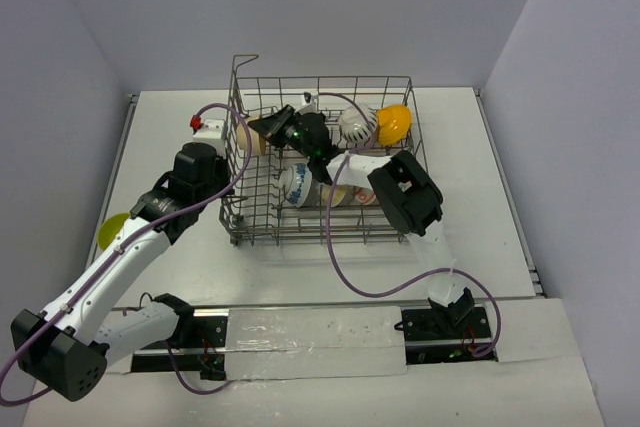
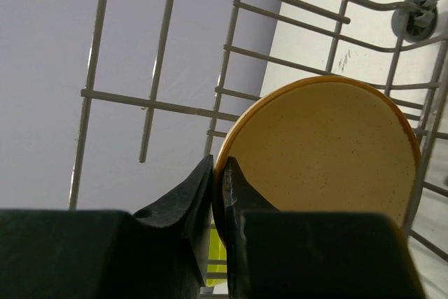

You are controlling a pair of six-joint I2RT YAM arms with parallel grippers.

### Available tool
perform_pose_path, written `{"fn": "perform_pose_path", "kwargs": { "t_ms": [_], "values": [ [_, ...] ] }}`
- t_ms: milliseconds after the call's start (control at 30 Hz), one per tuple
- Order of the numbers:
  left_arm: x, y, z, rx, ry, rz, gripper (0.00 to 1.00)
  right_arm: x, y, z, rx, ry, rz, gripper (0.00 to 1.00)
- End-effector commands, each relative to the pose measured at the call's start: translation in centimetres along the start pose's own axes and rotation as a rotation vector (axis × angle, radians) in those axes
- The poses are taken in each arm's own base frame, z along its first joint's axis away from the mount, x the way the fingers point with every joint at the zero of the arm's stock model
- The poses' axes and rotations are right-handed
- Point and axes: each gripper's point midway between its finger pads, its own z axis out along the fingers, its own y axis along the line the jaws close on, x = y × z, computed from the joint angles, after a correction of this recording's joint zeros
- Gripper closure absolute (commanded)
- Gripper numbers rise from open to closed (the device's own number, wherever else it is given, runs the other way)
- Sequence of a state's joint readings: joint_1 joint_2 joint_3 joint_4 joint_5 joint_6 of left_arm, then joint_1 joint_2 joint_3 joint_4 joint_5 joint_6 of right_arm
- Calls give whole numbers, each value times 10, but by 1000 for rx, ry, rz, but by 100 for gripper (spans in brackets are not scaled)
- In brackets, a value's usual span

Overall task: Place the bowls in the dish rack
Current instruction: Turn the bowl upside down over the dish rack.

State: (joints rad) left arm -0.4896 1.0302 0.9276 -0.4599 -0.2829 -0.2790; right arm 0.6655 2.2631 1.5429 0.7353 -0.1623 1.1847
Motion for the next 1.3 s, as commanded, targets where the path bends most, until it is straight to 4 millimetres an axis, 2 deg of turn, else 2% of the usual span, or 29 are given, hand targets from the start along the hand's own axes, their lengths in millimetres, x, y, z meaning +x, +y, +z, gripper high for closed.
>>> {"fn": "perform_pose_path", "kwargs": {
  "t_ms": [0, 367, 433, 600, 667, 833, 1067, 1267],
  "values": [
    [45, -15, 5, 88, 143, 21, 100, -34, 55, -10, -152, -94, -41, 100],
    [48, -15, 7, 80, 158, 19, 100, -48, 33, -26, -92, -99, -58, 96],
    [49, -14, 7, 75, 161, 21, 100, -50, 29, -29, -82, -95, -59, 90],
    [51, -15, 9, 82, 170, 24, 100, -61, 24, -39, -50, -112, -81, 89],
    [51, -18, 8, 97, 174, 24, 100, -62, 12, -41, 25, -109, -98, 85],
    [52, -16, 9, 87, 176, 24, 100, -68, 2, -45, 134, -107, -132, 79],
    [54, -14, 11, 69, 186, 22, 100, -75, -4, -53, 213, -111, -154, 76],
    [56, -14, 12, 69, 194, 24, 100, -79, -2, -59, 247, -112, -186, 71]
  ]
}}
